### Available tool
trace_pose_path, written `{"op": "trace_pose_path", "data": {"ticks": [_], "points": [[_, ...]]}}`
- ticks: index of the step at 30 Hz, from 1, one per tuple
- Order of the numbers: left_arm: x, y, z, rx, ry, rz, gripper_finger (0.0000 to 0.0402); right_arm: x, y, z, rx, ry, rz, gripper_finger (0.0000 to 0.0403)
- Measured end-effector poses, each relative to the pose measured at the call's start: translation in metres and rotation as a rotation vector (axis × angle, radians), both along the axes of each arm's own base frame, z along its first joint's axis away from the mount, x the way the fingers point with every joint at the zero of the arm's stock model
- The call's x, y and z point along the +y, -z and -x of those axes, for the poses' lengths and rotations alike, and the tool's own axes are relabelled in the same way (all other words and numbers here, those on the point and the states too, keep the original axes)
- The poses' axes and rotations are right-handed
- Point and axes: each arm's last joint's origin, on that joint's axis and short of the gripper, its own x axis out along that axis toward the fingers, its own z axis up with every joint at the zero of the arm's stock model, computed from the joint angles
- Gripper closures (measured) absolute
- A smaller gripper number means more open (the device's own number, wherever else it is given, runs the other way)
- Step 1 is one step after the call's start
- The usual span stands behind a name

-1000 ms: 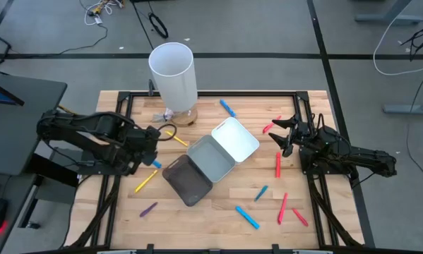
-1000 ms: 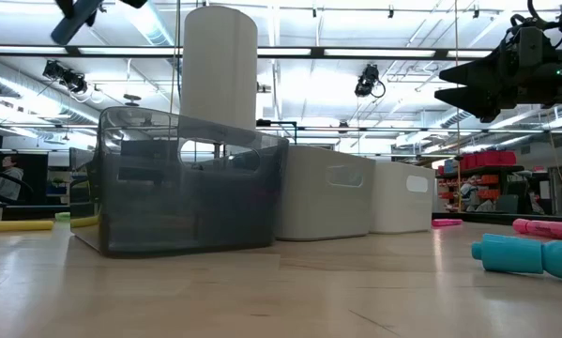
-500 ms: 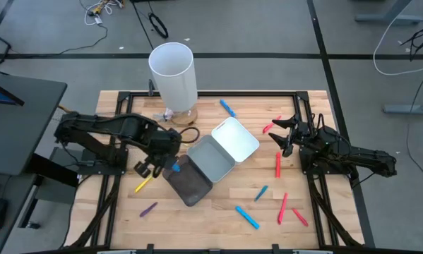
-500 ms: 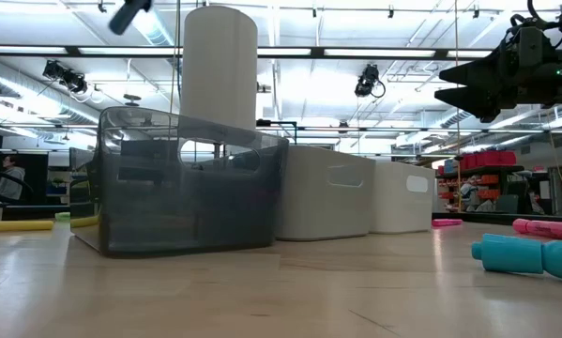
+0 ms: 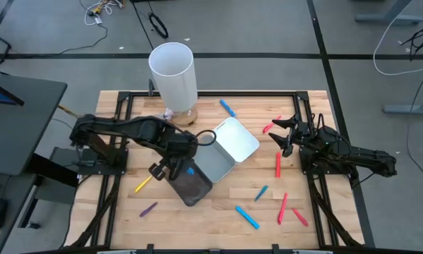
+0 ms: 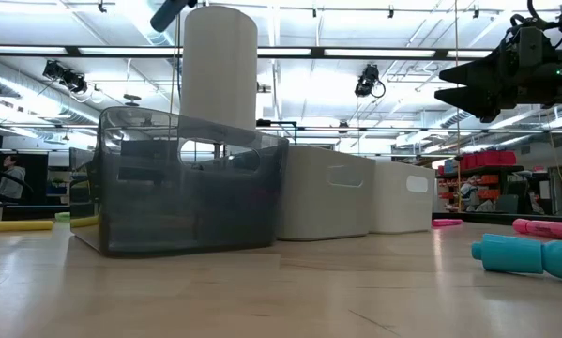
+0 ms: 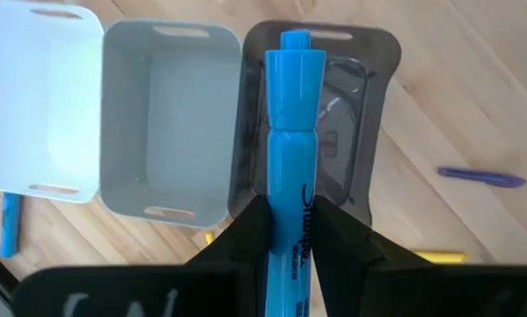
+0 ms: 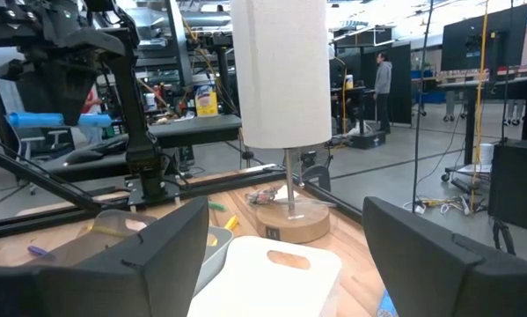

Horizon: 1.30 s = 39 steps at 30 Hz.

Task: Pick & Place Markers
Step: Put the middle blue highlighter into the black bin

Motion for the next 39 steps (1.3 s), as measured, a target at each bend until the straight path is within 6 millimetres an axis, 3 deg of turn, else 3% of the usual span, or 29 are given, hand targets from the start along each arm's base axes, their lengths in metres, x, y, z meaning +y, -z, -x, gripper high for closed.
{"op": "trace_pose_path", "data": {"ticks": [13, 25, 39], "points": [[-0.001, 0.005, -0.006, 0.015, 0.024, -0.018, 0.0332, 0.000, 0.000, 0.000, 0.000, 0.000, 0.000, 0.0101], [-0.006, 0.061, -0.017, 0.059, -0.003, -0.015, 0.0332, 0.000, 0.000, 0.000, 0.000, 0.000, 0.000, 0.0101], [-0.012, 0.108, -0.022, 0.045, 0.022, -0.027, 0.0332, 0.000, 0.000, 0.000, 0.001, 0.000, 0.000, 0.0101]]}}
